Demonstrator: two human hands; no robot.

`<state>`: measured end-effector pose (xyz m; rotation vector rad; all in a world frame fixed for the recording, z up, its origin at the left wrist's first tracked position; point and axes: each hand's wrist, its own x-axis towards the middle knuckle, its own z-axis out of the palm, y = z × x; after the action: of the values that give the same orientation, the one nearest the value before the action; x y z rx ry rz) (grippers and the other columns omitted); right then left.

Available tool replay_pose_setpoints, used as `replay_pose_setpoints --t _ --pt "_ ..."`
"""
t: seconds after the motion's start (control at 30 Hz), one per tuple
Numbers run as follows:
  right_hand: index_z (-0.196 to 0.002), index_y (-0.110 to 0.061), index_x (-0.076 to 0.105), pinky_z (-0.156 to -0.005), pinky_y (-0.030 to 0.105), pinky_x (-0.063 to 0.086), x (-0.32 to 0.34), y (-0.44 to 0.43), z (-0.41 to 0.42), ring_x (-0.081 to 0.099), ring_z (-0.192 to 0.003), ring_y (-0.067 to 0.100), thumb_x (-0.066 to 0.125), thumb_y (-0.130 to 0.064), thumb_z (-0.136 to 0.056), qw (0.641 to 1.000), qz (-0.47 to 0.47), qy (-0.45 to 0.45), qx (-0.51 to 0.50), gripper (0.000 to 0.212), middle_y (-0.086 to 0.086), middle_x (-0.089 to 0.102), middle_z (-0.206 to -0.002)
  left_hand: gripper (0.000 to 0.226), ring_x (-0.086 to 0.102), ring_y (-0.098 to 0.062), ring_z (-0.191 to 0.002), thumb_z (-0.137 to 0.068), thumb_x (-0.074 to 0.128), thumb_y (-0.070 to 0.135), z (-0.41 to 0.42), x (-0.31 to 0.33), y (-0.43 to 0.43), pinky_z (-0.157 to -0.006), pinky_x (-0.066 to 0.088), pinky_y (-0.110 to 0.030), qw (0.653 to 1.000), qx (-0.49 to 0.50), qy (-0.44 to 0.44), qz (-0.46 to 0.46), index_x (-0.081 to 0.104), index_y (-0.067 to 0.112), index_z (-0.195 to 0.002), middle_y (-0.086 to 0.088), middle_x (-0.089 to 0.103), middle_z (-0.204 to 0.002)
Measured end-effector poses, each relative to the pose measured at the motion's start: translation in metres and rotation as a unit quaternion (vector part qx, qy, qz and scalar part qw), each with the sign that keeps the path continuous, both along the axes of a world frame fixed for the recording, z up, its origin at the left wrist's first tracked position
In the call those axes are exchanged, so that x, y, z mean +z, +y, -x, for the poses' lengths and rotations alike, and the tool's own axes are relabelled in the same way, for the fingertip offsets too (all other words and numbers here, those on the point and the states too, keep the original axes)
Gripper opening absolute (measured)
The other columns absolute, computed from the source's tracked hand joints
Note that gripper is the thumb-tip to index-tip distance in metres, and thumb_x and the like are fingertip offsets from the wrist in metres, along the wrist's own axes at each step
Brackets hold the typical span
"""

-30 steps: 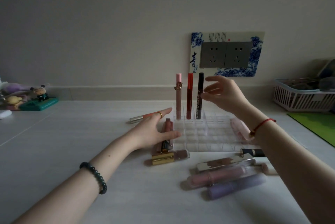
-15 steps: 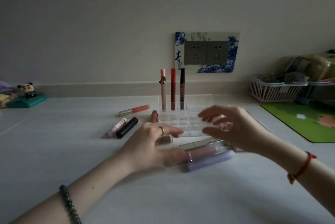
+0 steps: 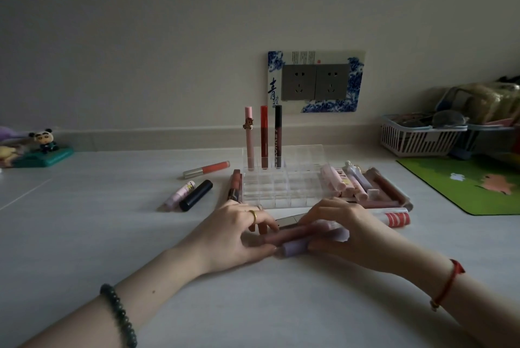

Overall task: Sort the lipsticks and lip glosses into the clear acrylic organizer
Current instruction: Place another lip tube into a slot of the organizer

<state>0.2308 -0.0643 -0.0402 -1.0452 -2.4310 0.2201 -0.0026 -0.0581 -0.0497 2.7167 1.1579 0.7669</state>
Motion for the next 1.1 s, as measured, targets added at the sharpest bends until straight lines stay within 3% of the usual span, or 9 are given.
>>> replay_pose_setpoints --t 0.2,0.37,0.53,0.6,0.7,0.8,0.87,1.0,1.1 --pt "-0.11 -0.029 0.059 -0.085 0.012 0.038 -0.004 0.001 0.002 0.05 -0.099 0.001 0.066 -0.037 -0.075 1.0 -0.003 -0.004 -0.008 0.037 -0.01 0.06 -0.105 0.021 0.055 0.004 -0.077 -0.072 0.072 0.032 0.0 -0.001 -0.001 -0.08 0.036 -0.008 0.998 -0.002 -0.061 -0.007 0.069 0.023 -0.09 0.014 0.066 -0.078" --pt "-0.111 -0.032 0.057 -0.083 0.01 0.038 -0.005 0.001 0.003 0.048 -0.099 0.001 0.067 -0.037 -0.074 0.999 -0.013 0.003 -0.029 0.039 -0.012 0.057 -0.107 0.013 0.062 0.0 -0.073 -0.071 0.075 0.021 -0.004 0.001 -0.004 -0.071 0.043 -0.007 0.985 -0.002 -0.17 0.003 0.071 0.022 -0.083 0.015 0.068 -0.076" --pt "-0.095 -0.04 0.059 -0.075 0.01 0.041 -0.003 0.006 0.01 0.051 -0.09 -0.005 0.066 -0.04 -0.073 0.995 -0.018 0.074 -0.057 0.023 -0.022 0.057 -0.092 0.012 0.064 0.0 -0.066 -0.071 0.075 0.02 -0.01 0.009 -0.001 -0.062 0.047 -0.011 0.96 0.026 -0.278 0.004 0.071 0.028 -0.079 0.014 0.07 -0.069" --pt "-0.088 -0.036 0.061 -0.072 0.013 0.044 0.0 0.007 0.017 0.055 -0.084 -0.003 0.059 -0.051 -0.074 0.992 -0.037 0.107 -0.058 0.02 -0.02 0.06 -0.082 0.012 0.063 -0.002 -0.063 -0.07 0.075 0.024 -0.014 0.015 0.001 -0.061 0.05 -0.018 0.949 0.03 -0.314 0.014 0.07 0.032 -0.077 0.012 0.071 -0.07" --pt "-0.081 -0.032 0.062 -0.069 0.013 0.045 0.007 0.009 0.024 0.056 -0.076 -0.003 0.048 -0.065 -0.07 0.989 -0.05 0.132 -0.054 0.038 -0.019 0.06 -0.072 0.017 0.063 -0.003 -0.065 -0.066 0.068 0.041 -0.019 0.025 0.007 -0.065 0.05 -0.016 0.941 0.017 -0.337 0.012 0.07 0.031 -0.079 0.012 0.071 -0.071" --pt "-0.083 -0.037 0.056 -0.068 0.01 0.049 0.019 0.02 0.025 0.058 -0.077 -0.005 0.064 -0.036 -0.072 0.988 -0.035 0.13 -0.074 0.015 -0.022 0.058 -0.072 0.027 0.062 -0.002 -0.069 -0.066 0.063 0.049 -0.02 0.037 0.015 -0.066 0.049 -0.015 0.941 0.0 -0.338 0.007 0.066 0.031 -0.086 0.019 0.069 -0.075" --pt "-0.084 -0.035 0.054 -0.066 0.006 0.049 0.03 0.03 0.021 0.06 -0.076 -0.005 0.067 -0.018 -0.072 0.982 -0.016 0.169 -0.083 0.025 -0.02 0.059 -0.075 0.033 0.062 -0.002 -0.074 -0.066 0.063 0.05 -0.016 0.042 0.024 -0.07 0.049 -0.015 0.936 0.003 -0.351 0.012 0.065 0.03 -0.091 0.018 0.069 -0.083" --pt "-0.087 -0.019 0.058 -0.067 0.011 0.052 0.055 0.055 0.017 0.061 -0.07 0.001 0.067 -0.011 -0.07 0.957 -0.014 0.273 -0.1 0.021 -0.013 0.061 -0.079 0.046 0.059 -0.003 -0.094 -0.063 0.061 0.056 0.001 0.035 0.045 -0.088 0.048 -0.029 0.931 0.088 -0.352 0.03 0.059 0.034 -0.103 0.018 0.064 -0.098" --pt "-0.095 -0.012 0.058 -0.066 0.017 0.054 0.066 0.081 0.019 0.062 -0.073 0.006 0.069 -0.011 -0.071 0.943 -0.011 0.309 -0.124 0.026 -0.006 0.063 -0.081 0.071 0.045 0.0 -0.115 -0.057 0.059 0.065 0.015 0.02 0.058 -0.095 0.036 -0.023 0.944 0.148 -0.281 0.093 0.042 0.039 -0.121 0.026 0.048 -0.12"
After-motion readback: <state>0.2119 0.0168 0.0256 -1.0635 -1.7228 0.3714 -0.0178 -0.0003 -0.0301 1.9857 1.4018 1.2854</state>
